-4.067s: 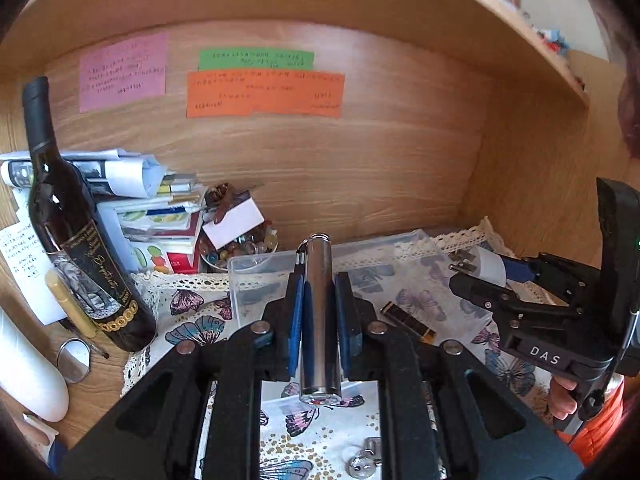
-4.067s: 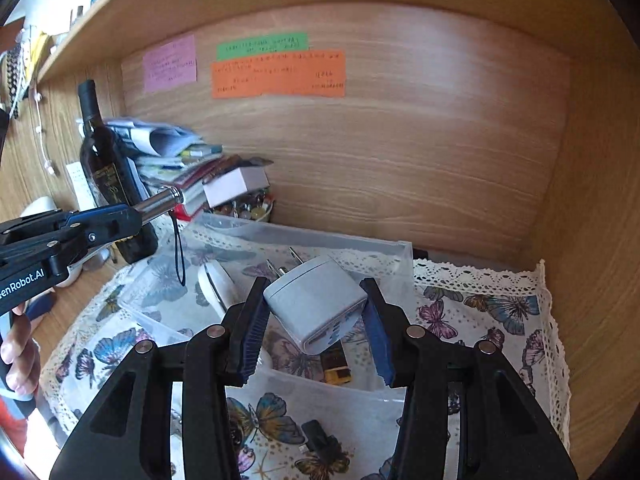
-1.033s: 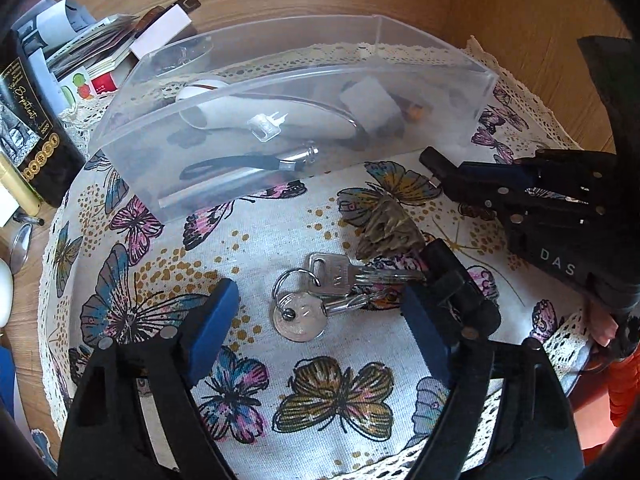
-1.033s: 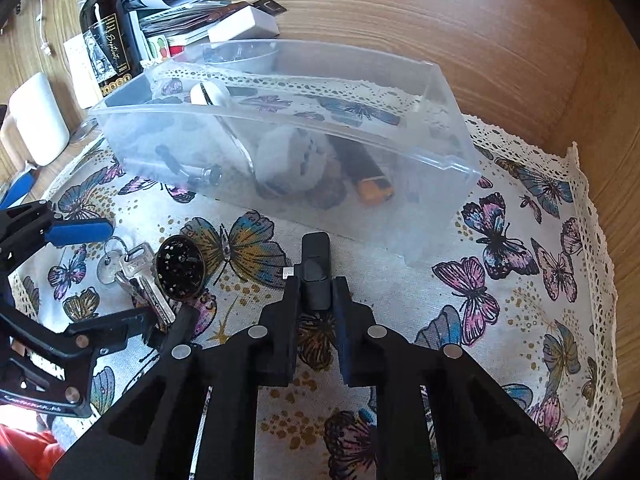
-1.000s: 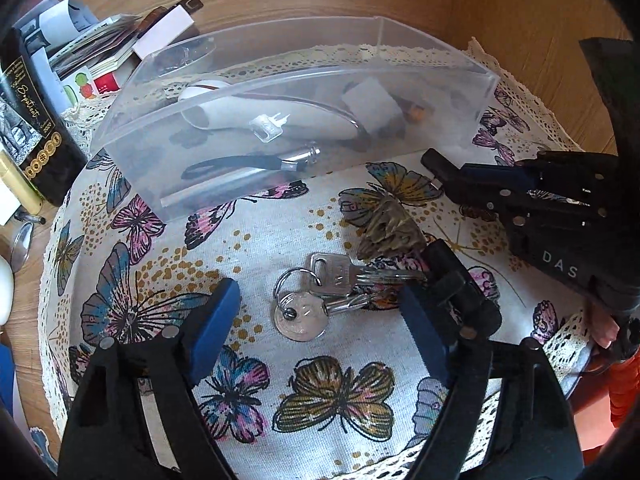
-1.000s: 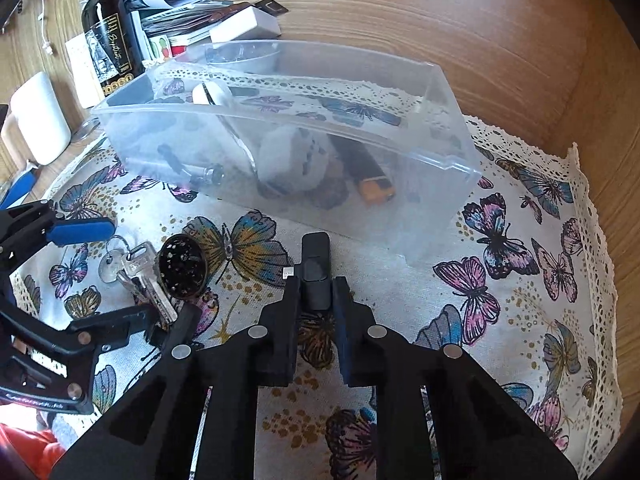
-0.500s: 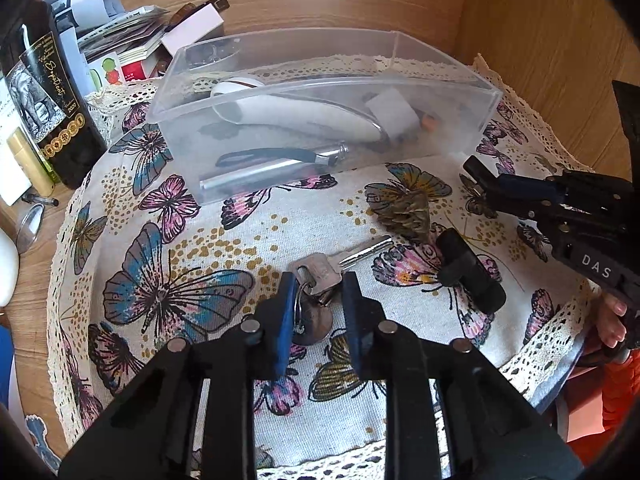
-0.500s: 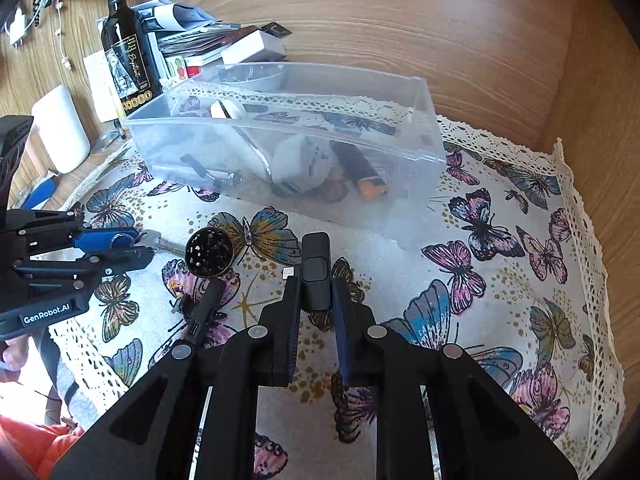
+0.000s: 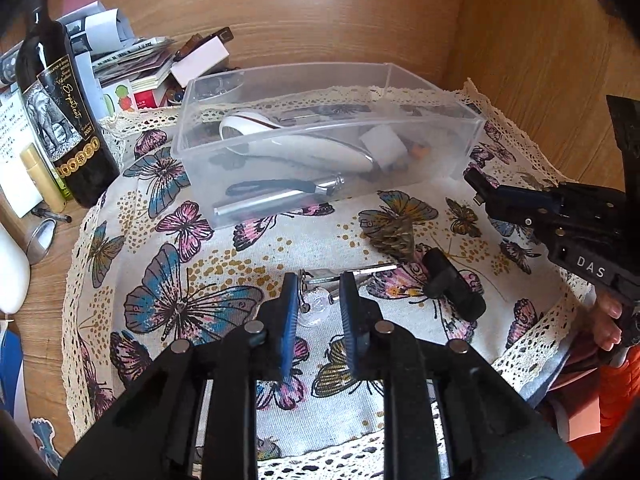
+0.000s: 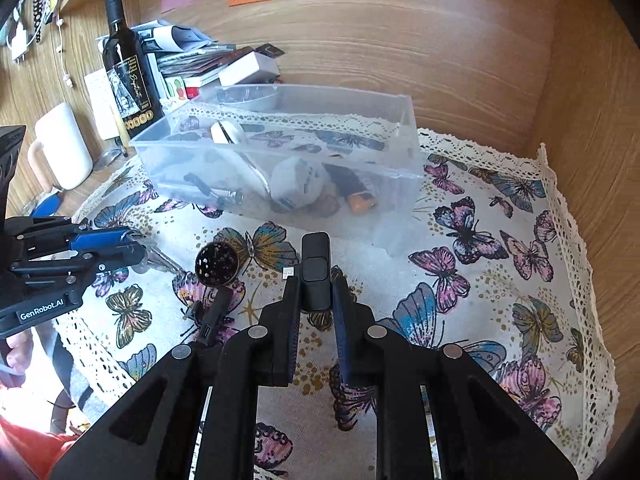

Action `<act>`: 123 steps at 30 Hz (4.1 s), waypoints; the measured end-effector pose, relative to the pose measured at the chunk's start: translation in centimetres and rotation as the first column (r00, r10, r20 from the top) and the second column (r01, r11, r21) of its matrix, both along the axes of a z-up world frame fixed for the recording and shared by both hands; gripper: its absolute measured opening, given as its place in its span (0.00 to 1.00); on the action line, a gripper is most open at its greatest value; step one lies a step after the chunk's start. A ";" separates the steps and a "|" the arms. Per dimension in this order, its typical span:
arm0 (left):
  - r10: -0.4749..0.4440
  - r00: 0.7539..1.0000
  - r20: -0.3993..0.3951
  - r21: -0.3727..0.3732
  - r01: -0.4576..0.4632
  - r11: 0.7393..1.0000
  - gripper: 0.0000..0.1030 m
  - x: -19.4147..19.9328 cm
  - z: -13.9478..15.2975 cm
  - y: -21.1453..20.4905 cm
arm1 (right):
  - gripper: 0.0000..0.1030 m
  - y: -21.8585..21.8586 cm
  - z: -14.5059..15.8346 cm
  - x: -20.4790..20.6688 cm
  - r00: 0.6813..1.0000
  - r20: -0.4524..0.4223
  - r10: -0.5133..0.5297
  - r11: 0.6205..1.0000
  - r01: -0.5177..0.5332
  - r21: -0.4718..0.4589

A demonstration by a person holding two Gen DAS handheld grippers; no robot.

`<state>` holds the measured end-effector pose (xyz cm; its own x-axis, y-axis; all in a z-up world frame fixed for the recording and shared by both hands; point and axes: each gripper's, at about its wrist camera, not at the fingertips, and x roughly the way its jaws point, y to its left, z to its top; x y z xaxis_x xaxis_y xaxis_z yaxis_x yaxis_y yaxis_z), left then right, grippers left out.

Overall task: Organize rigid objects
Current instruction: 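Carry the black item and keys into the clear box and open both grippers, then grasp the black round item with the right gripper while the left gripper grasps the bronze cone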

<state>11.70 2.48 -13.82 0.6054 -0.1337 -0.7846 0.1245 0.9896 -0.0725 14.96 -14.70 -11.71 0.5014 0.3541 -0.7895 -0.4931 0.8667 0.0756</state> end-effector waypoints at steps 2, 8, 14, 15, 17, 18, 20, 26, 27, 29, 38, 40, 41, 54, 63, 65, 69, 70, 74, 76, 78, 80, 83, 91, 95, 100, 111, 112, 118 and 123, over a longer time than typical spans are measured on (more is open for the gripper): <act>0.001 1.000 0.017 -0.001 -0.001 1.000 0.19 -0.1 0.5 0.2 | 0.14 -0.2 0.5 0.0 1.000 0.011 -0.006 1.000 0.006 0.007; 0.003 0.997 0.079 -0.016 -0.002 1.000 0.19 -0.5 2.7 0.6 | 0.14 -0.3 2.0 0.2 0.998 0.054 -0.020 1.000 0.019 0.025; 0.011 0.988 0.154 -0.029 -0.007 1.000 0.19 -0.3 5.4 0.2 | 0.14 -0.5 3.5 0.5 0.995 0.091 -0.029 0.998 0.024 0.050; 0.014 0.986 0.166 -0.033 -0.008 0.999 0.19 -0.3 5.8 0.3 | 0.14 -0.5 3.8 0.6 0.995 0.099 -0.030 0.998 0.025 0.055; 0.019 0.981 0.192 -0.041 -0.011 0.999 0.19 -0.1 6.7 0.5 | 0.14 -0.5 4.2 0.6 0.993 0.110 -0.032 0.998 0.025 0.061; 0.022 0.979 0.202 -0.043 -0.013 0.999 0.19 0.0 7.1 0.7 | 0.14 -0.5 4.4 0.7 0.993 0.115 -0.032 0.998 0.025 0.065; 0.031 0.973 0.227 -0.048 -0.021 0.999 0.19 0.2 8.0 0.9 | 0.14 -0.5 4.9 0.8 0.991 0.128 -0.033 0.997 0.024 0.071; 0.058 0.966 0.254 -0.087 -0.037 0.995 0.19 1.3 10.0 2.0 | 0.14 -0.4 6.1 1.4 0.986 0.160 -0.050 0.994 0.033 0.105; 0.061 0.964 0.258 -0.094 -0.038 0.995 0.19 1.5 10.3 2.2 | 0.14 -0.4 6.3 1.5 0.985 0.166 -0.052 0.993 0.034 0.111; 0.065 0.960 0.271 -0.100 -0.039 0.994 0.19 1.9 11.1 2.5 | 0.14 -0.4 6.8 1.8 0.983 0.177 -0.054 0.992 0.032 0.122; 0.072 0.944 0.321 -0.063 -0.055 0.997 0.19 3.5 13.3 2.5 | 0.14 0.3 7.5 3.9 0.982 0.183 -0.050 0.988 0.021 0.156; 0.078 0.943 0.323 -0.052 -0.064 0.997 0.19 4.1 13.1 2.6 | 0.14 0.5 7.2 4.6 0.984 0.170 -0.049 0.988 0.023 0.155; 0.082 0.944 0.320 -0.052 -0.069 0.996 0.19 4.5 13.0 2.7 | 0.14 0.6 7.0 4.9 0.986 0.162 -0.049 0.988 0.023 0.155; 0.114 0.982 0.153 -0.047 -0.108 0.993 0.19 9.4 6.7 4.2 | 0.14 1.9 3.2 8.9 0.994 0.068 -0.087 0.993 0.081 0.083; 0.118 0.991 0.062 -0.056 -0.115 0.992 0.19 10.5 3.8 4.2 | 0.14 3.2 1.5 9.7 0.995 0.055 -0.077 0.997 0.075 0.032; 0.116 0.992 0.059 -0.050 -0.113 0.992 0.19 10.4 3.6 4.0 | 0.14 3.4 1.3 9.7 0.995 0.059 -0.077 0.997 0.076 0.025; 0.103 0.992 0.069 -0.025 -0.101 0.995 0.20 9.9 3.7 3.4 | 0.18 3.6 1.3 9.6 0.997 0.058 -0.057 0.998 0.056 0.024; 0.100 0.992 0.077 -0.020 -0.099 0.995 0.20 9.6 3.9 3.2 | 0.22 3.6 1.5 9.4 0.996 0.065 -0.054 0.998 0.053 0.027; 0.092 0.988 0.123 -0.005 -0.092 0.996 0.20 8.7 5.2 2.7 | 0.33 3.2 2.8 8.4 0.993 0.105 -0.050 0.998 0.045 0.051; 0.089 0.987 0.133 -0.014 -0.088 0.996 0.24 8.3 5.9 2.7 | 0.35 2.9 3.6 7.7 0.990 0.129 -0.051 0.997 0.044 0.057; 0.091 0.986 0.142 -0.031 -0.088 0.996 0.36 7.9 6.5 2.7 | 0.39 2.5 4.4 7.0 0.987 0.151 -0.053 0.997 0.044 0.064; 0.097 0.982 0.159 -0.040 -0.092 0.995 0.48 7.3 7.1 2.7 | 0.47 2.1 5.1 6.3 0.984 0.172 -0.054 0.996 0.042 0.075; 0.097 0.978 0.183 -0.039 -0.091 0.995 0.62 6.2 7.9 2.4 | 0.49 1.5 5.9 5.1 0.977 0.203 -0.059 0.996 0.043 0.082; 0.035 0.981 0.192 -0.018 -0.032 0.999 0.79 3.2 8.0 0.4 | 0.51 0.0 5.9 2.3 0.979 0.198 -0.053 0.995 0.036 0.091; 0.024 0.984 0.175 -0.001 -0.024 1.000 0.81 1.9 7.0 0.0 | 0.51 0.4 4.3 1.1 0.989 0.143 -0.028 0.996 0.015 0.090; 0.011 0.992 0.126 0.018 -0.014 1.000 0.82 1.2 5.0 0.0 | 0.51 1.9 1.4 -0.1 0.998 0.042 0.037 0.996 -0.040 0.075; 0.018 0.997 0.080 0.013 -0.019 1.000 0.82 0.4 2.6 1.0 | 0.41 4.8 -2.5 -1.1 0.990 -0.084 0.109 0.992 -0.104 0.066; 0.010 0.997 0.077 0.007 -0.011 1.000 0.82 0.4 2.5 0.9 | 0.32 5.0 -2.8 -1.1 0.989 -0.094 0.115 0.992 -0.110 0.062; -0.058 0.998 0.028 -0.008 0.059 0.998 0.77 1.3 1.4 -0.9 | 0.26 4.6 -3.1 -1.4 0.989 -0.100 0.108 0.992 -0.101 0.071; -0.112 0.993 -0.021 -0.050 0.111 0.993 0.74 2.7 0.4 -2.7 | 0.26 2.6 -2.1 -1.1 0.997 -0.053 0.048 0.997 -0.045 0.058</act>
